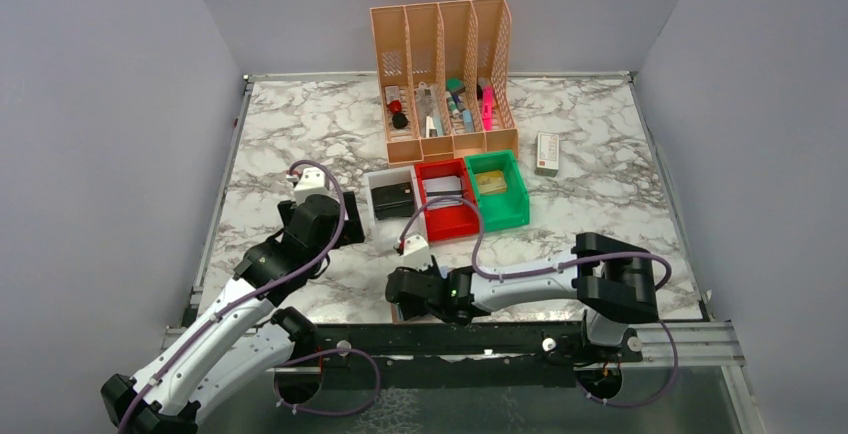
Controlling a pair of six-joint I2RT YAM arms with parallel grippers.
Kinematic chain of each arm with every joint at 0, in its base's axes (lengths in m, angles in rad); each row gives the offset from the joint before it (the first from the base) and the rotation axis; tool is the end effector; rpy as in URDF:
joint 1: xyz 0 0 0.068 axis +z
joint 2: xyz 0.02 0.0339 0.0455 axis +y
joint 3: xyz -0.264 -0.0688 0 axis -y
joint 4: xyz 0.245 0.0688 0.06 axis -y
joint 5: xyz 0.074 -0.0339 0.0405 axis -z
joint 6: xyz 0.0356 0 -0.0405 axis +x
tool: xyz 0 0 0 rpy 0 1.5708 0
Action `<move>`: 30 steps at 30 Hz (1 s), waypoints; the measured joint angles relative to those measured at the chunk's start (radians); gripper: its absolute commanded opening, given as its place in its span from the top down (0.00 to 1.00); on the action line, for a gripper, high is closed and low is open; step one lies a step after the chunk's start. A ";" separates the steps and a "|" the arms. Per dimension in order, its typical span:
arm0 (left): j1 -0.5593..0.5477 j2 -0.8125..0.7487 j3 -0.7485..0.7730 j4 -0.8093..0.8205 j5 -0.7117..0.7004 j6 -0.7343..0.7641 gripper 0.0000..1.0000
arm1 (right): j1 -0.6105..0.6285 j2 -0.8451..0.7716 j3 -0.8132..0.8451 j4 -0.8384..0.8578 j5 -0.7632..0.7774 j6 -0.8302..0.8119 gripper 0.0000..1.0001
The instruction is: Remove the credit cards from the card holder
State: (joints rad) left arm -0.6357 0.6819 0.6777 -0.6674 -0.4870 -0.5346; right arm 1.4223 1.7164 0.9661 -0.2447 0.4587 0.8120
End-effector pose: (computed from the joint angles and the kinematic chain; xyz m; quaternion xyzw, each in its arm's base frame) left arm 0.1248 -0.0714 0.2732 -0.0605 0.8782 -0.0519 0.4715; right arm 0.0653 0.3301 0.1627 -0.2190 0.9100 0.1530 0.3171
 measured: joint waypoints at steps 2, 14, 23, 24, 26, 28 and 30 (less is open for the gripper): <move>0.000 0.002 0.000 0.000 0.002 0.001 0.01 | 0.003 0.036 0.030 -0.011 0.002 -0.002 0.41; 0.000 -0.026 -0.005 0.000 0.002 0.001 0.01 | 0.017 0.076 0.076 -0.045 0.078 0.062 0.75; 0.000 -0.021 -0.005 0.001 0.002 0.001 0.01 | 0.018 0.076 0.072 -0.025 0.078 0.033 0.88; 0.000 -0.021 -0.005 0.001 0.002 0.001 0.01 | 0.018 0.076 0.066 -0.010 0.075 0.024 0.89; 0.000 -0.021 -0.005 0.001 0.002 0.001 0.01 | 0.018 0.070 0.058 0.003 0.072 0.019 0.91; 0.000 -0.021 -0.005 0.001 0.002 0.001 0.01 | 0.018 0.060 0.044 0.018 0.069 0.011 0.90; 0.000 -0.021 -0.005 0.001 0.003 0.001 0.01 | 0.018 0.050 0.034 0.018 0.065 0.003 0.78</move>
State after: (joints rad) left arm -0.6357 0.6605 0.6727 -0.6666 -0.4843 -0.5339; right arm 1.4406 1.7664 1.0004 -0.2272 0.5240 0.8154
